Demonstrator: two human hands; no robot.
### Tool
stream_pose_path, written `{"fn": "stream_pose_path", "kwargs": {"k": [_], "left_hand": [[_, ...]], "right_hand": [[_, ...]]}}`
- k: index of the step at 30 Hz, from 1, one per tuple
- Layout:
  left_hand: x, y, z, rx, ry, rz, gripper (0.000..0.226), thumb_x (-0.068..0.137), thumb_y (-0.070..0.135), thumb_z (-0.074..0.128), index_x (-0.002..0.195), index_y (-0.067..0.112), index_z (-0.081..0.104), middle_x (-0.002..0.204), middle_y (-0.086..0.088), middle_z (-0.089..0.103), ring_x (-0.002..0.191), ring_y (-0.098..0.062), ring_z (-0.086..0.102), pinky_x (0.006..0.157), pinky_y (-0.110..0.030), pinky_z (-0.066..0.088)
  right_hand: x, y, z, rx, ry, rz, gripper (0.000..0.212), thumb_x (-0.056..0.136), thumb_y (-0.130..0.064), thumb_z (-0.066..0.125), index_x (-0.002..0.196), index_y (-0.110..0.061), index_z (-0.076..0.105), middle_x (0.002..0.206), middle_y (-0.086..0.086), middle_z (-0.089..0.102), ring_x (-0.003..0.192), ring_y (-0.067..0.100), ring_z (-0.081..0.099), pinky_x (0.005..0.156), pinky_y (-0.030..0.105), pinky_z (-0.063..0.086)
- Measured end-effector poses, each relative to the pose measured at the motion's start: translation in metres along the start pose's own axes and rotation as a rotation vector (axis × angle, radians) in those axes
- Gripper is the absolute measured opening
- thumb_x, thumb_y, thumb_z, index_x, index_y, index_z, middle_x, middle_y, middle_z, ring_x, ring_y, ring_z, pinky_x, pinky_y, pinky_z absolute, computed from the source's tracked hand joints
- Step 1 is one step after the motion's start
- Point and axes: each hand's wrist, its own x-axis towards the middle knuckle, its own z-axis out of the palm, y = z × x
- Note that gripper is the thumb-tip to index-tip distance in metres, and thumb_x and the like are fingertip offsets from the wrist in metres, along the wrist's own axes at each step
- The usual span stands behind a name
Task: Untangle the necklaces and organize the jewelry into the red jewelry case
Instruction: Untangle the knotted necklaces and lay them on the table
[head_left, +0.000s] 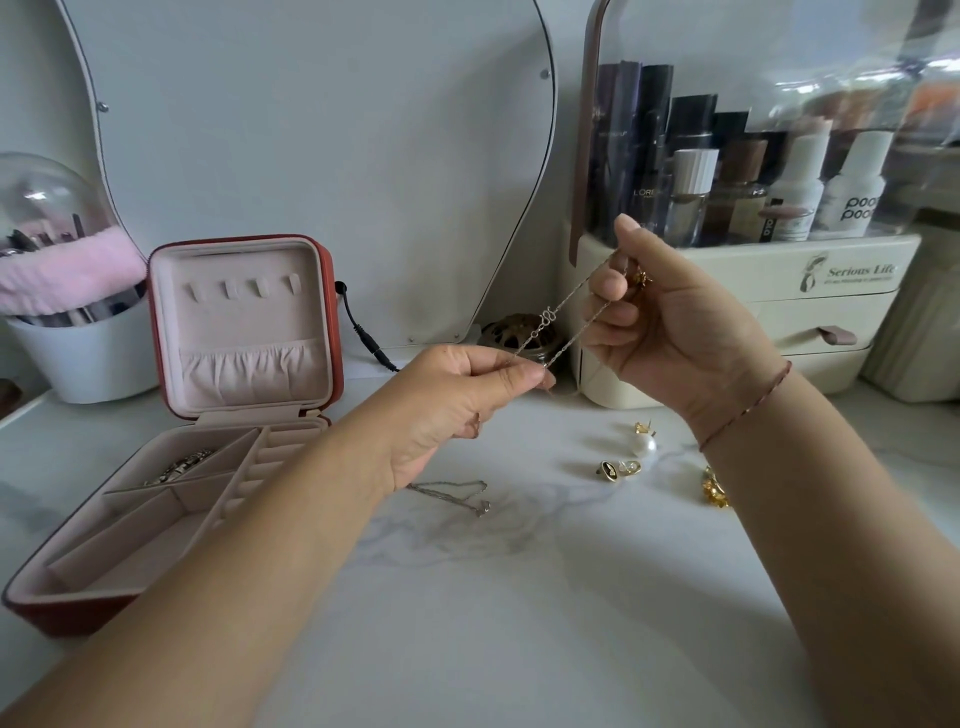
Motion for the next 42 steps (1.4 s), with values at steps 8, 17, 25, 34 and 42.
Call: {"fn": "stream_pose_path", "kwargs": {"k": [8, 17, 25, 34, 42], "left_hand": [[0.002, 0.003, 0.002, -0.103, -0.003, -0.034, 0.02, 0.096, 0.023, 0.053, 0.098, 0.016, 0.071, 0.049, 0.006, 0.032, 0.045, -0.007, 0.023, 0.042, -0.017, 0.016], [0.002, 0.001, 0.001, -0.123, 0.039, -0.028, 0.02, 0.07, 0.033, 0.07, 0.079, 0.016, 0.073, 0.049, 0.005, 0.037, 0.046, -0.008, 0.028, 0.047, -0.019, 0.02], [0.003, -0.01, -0.001, 0.055, -0.048, -0.179, 0.011, 0.085, 0.002, 0.067, 0.091, 0.01, 0.071, 0.083, -0.003, 0.067, 0.061, -0.004, 0.06, 0.06, -0.016, 0.05], [-0.001, -0.003, 0.003, 0.058, -0.01, -0.167, 0.025, 0.085, -0.008, 0.05, 0.091, 0.01, 0.066, 0.087, 0.001, 0.066, 0.057, -0.011, 0.061, 0.053, -0.019, 0.042], [-0.003, -0.001, 0.004, 0.132, -0.05, -0.147, 0.028, 0.085, -0.005, 0.048, 0.09, 0.011, 0.071, 0.078, -0.005, 0.073, 0.062, -0.02, 0.061, 0.09, -0.039, 0.044]], "right_hand": [[0.001, -0.001, -0.002, -0.011, -0.021, -0.024, 0.031, 0.085, -0.035, 0.056, 0.063, -0.02, 0.04, 0.05, -0.005, 0.048, 0.042, 0.005, 0.033, 0.041, 0.014, 0.027], [-0.001, -0.002, -0.001, -0.132, 0.054, -0.104, 0.035, 0.088, -0.036, 0.055, 0.059, -0.022, 0.043, 0.054, -0.004, 0.055, 0.055, 0.008, 0.047, 0.074, 0.028, 0.035], [-0.006, -0.001, 0.006, -0.252, -0.065, -0.268, 0.033, 0.093, -0.031, 0.05, 0.065, -0.018, 0.041, 0.058, 0.001, 0.059, 0.056, 0.012, 0.044, 0.057, 0.02, 0.04], [-0.007, 0.01, 0.01, -0.887, -0.063, -0.427, 0.042, 0.099, -0.029, 0.042, 0.063, -0.01, 0.05, 0.066, 0.014, 0.065, 0.054, 0.017, 0.048, 0.055, 0.023, 0.042], [-0.006, 0.013, 0.01, -1.209, -0.017, -0.473, 0.045, 0.096, -0.037, 0.046, 0.061, -0.01, 0.059, 0.043, -0.013, 0.048, 0.042, 0.002, 0.044, 0.05, 0.008, 0.033]]}}
